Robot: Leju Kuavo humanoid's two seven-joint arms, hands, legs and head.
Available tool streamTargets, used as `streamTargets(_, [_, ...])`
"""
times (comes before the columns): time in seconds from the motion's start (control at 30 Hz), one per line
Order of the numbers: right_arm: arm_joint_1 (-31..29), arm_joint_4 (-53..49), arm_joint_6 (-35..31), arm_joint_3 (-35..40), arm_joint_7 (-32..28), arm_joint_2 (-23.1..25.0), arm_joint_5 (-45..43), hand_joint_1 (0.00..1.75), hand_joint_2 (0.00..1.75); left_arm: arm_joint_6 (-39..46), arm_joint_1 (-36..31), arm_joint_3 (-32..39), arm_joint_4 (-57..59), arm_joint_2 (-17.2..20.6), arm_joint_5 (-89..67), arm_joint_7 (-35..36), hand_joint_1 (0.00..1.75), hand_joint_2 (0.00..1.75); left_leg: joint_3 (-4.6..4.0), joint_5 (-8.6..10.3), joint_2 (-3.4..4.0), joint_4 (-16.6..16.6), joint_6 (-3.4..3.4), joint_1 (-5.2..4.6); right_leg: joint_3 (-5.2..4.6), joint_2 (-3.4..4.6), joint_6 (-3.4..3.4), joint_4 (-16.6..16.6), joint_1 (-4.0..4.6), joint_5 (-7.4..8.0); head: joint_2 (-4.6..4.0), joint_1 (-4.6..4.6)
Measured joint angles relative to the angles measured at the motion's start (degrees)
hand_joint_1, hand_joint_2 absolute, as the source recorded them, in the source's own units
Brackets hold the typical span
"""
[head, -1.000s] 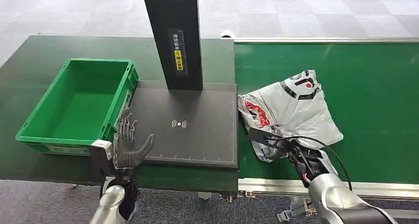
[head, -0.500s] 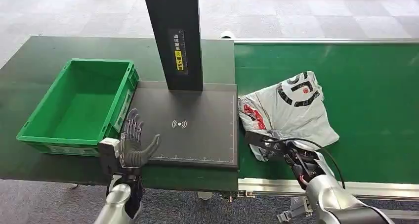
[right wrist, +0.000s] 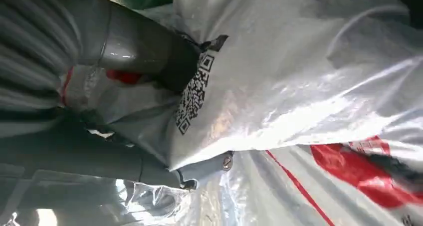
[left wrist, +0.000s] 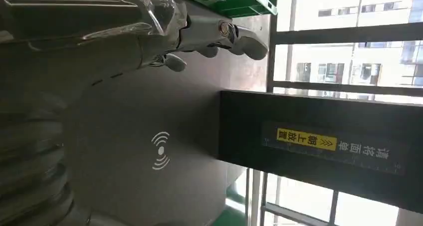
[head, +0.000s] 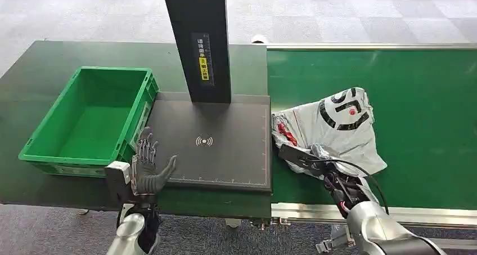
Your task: Moved the parcel from conveyor to table for the left to box.
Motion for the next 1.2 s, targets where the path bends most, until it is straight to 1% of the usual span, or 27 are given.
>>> streamTargets(0.07, [0.0,0.0,-0.5,-0.6,-0.4,0.0,-0.5,1.75,1.75,0.0,0.2,0.2,-0.3,0.2,0.0,0.0,0.00,1.75,0.00,0.00,0.00,0.0,0.00,0.00,-0.01,0.00,0.00,0.0,0.00,0.00,0.00,0.00])
streamTargets(0.13, [0.1,0.0,-2.1,-1.1,-2.2,0.1,-1.8,1.75,1.75,0.1,0.7,0.3,-0.7,0.3,0.0,0.0,0.00,1.75,-0.01,0.00,0.00,0.0,0.00,0.00,-0.01,0.01,0.00,0.0,0.00,0.00,0.00,0.00])
streamTargets(0.17, [0.2,-0.2,-5.0,-2.0,-4.8,0.3,-3.7,1.75,1.75,0.5,1.2,0.5,-1.4,0.3,0.0,0.0,0.00,1.75,-0.05,0.00,-0.01,0.0,0.00,0.00,-0.01,0.01,0.00,0.0,0.00,0.00,0.00,-0.02])
streamTargets(0.27, [0.5,-1.6,-16.0,-5.3,-16.2,0.8,-10.8,1.75,1.75,1.3,3.4,1.3,-4.0,0.3,-0.1,-0.2,0.00,1.75,-0.08,0.00,0.03,0.0,0.00,0.00,-0.10,0.03,0.00,0.0,0.00,0.00,0.00,0.00])
streamTargets(0.37, [0.8,-5.6,-22.8,-9.3,-24.8,1.6,-17.6,1.75,1.75,1.8,4.8,2.1,-6.5,0.3,-1.2,-0.8,0.00,1.75,-0.15,0.00,0.01,0.0,0.00,0.01,-0.18,0.02,0.00,0.0,0.01,0.00,0.00,-0.02])
streamTargets(0.43, [1.1,-8.8,-25.0,-11.5,-28.5,2.1,-20.8,1.75,1.75,1.9,4.9,2.7,-7.5,0.4,-1.3,-0.9,0.00,1.75,-0.15,0.00,0.01,0.0,0.00,0.01,-0.18,0.01,0.00,0.0,0.01,0.00,0.00,-0.02])
streamTargets(0.5, [1.7,-11.6,-26.5,-13.0,-30.7,2.6,-22.6,1.75,1.75,2.0,4.8,3.0,-8.1,0.4,-1.4,-1.0,0.00,1.75,-0.14,0.00,0.01,0.0,0.00,0.01,-0.18,0.02,0.00,0.0,0.01,0.00,0.00,0.00])
streamTargets(0.63, [4.6,-18.6,-34.5,-14.6,-38.0,3.5,-27.5,1.75,1.75,2.4,4.6,3.7,-8.5,0.5,-1.2,-1.7,0.00,1.75,-0.15,0.00,0.01,0.0,0.00,0.00,-0.18,0.02,0.00,0.0,0.01,0.00,0.00,0.00])
streamTargets(0.73, [7.3,-24.3,-37.9,-14.8,-40.0,3.9,-30.2,1.75,1.75,2.4,4.4,3.7,-8.7,0.6,-1.0,-2.1,0.00,1.75,-0.15,0.00,0.00,0.0,0.00,0.00,-0.18,0.02,0.00,0.0,0.01,0.00,0.00,-0.02])
streamTargets(0.87, [9.5,-29.0,-38.3,-15.0,-40.2,4.2,-30.8,1.75,1.75,2.4,4.3,3.8,-8.7,0.6,-1.0,-2.1,0.00,1.75,-0.15,-0.01,0.03,0.0,0.00,0.00,-0.20,0.03,0.00,0.0,0.01,0.00,0.00,0.00])
streamTargets(1.1, [10.6,-32.1,-38.7,-15.1,-40.5,4.3,-31.2,1.75,1.75,2.5,4.3,3.9,-8.7,0.6,-0.9,-2.2,0.00,1.75,-0.13,0.00,0.02,0.0,0.00,0.00,-0.19,0.03,0.00,0.0,0.01,0.00,0.00,-0.02])
streamTargets(1.2, [11.5,-34.0,-43.1,-14.8,-43.6,4.5,-30.9,1.75,1.75,5.4,4.2,4.2,-8.7,0.6,-0.4,-4.3,0.00,1.75,-0.15,0.00,0.01,0.0,0.00,0.01,-0.19,0.02,0.00,0.0,0.01,0.00,0.00,0.00])
